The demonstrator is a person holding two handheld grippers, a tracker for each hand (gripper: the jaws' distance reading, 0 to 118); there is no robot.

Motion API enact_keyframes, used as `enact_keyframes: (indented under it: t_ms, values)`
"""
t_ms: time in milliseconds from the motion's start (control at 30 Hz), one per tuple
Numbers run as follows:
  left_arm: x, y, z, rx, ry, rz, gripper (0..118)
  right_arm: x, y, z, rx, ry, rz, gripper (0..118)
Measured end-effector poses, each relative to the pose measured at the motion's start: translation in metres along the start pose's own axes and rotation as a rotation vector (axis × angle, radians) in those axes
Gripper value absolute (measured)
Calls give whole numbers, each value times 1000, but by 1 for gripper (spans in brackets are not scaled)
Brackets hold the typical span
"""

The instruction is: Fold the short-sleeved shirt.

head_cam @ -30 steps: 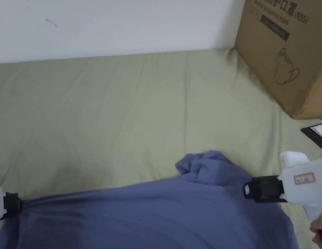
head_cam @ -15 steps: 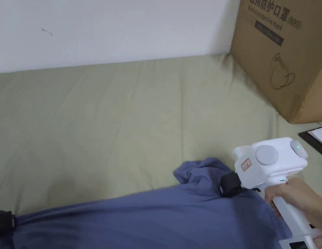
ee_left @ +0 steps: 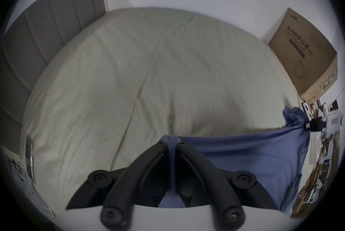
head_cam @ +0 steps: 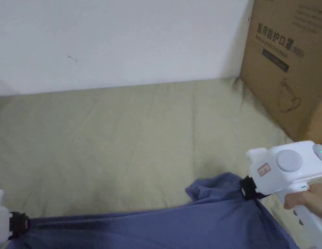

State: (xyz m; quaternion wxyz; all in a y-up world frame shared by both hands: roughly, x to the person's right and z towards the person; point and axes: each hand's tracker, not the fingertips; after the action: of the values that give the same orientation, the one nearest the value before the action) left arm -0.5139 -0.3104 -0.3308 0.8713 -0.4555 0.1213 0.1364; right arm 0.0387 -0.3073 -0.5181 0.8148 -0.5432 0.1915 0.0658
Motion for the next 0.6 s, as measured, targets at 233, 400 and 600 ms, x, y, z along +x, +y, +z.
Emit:
enact_keyframes:
  t_ms: [233, 400, 600]
  values:
    - [13, 39, 76, 202, 9, -39, 2, 2, 35, 108, 188, 82, -50, 2]
    - [24, 92, 131, 334, 29, -59, 2, -2, 71, 176, 327, 67, -76, 2]
    - [48, 171, 200, 512, 41, -93, 2, -11, 122, 260, 453, 48, -77, 2]
